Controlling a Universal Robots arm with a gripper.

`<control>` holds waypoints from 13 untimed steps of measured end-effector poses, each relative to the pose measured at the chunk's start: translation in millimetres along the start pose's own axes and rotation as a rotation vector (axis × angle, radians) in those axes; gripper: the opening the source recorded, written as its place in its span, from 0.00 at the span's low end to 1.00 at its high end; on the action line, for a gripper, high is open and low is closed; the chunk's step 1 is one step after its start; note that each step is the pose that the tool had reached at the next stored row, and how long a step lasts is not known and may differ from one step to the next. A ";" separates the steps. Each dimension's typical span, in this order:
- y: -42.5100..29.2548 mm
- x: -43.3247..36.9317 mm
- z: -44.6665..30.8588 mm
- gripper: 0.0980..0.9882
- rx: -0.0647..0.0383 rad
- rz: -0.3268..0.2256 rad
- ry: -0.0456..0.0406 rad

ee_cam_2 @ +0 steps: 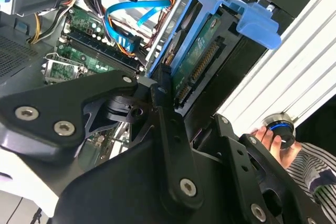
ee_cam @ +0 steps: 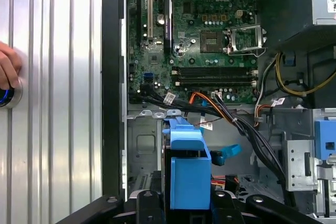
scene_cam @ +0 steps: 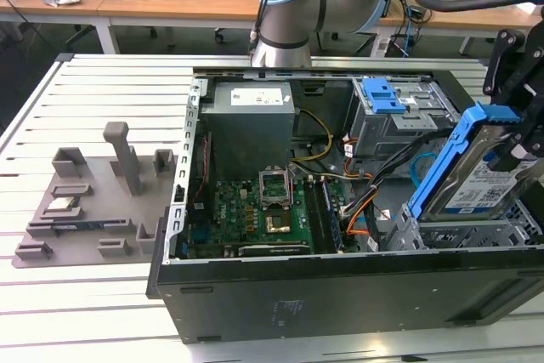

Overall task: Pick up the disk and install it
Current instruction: 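Insert the disk into the insertion slot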

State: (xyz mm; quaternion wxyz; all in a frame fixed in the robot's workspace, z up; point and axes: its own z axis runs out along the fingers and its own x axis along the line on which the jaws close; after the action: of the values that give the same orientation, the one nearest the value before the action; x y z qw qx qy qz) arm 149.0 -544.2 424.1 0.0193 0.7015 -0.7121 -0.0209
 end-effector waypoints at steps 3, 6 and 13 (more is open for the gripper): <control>-0.2 0.0 4.0 0.30 0.000 0.001 -0.0001; -0.5 0.0 8.6 0.30 0.000 0.001 -0.0001; -1.3 0.1 30.9 0.30 0.000 0.001 0.0000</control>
State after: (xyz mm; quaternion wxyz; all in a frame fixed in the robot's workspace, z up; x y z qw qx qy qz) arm 148.6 -544.3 393.2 0.0193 0.7013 -0.7123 -0.0209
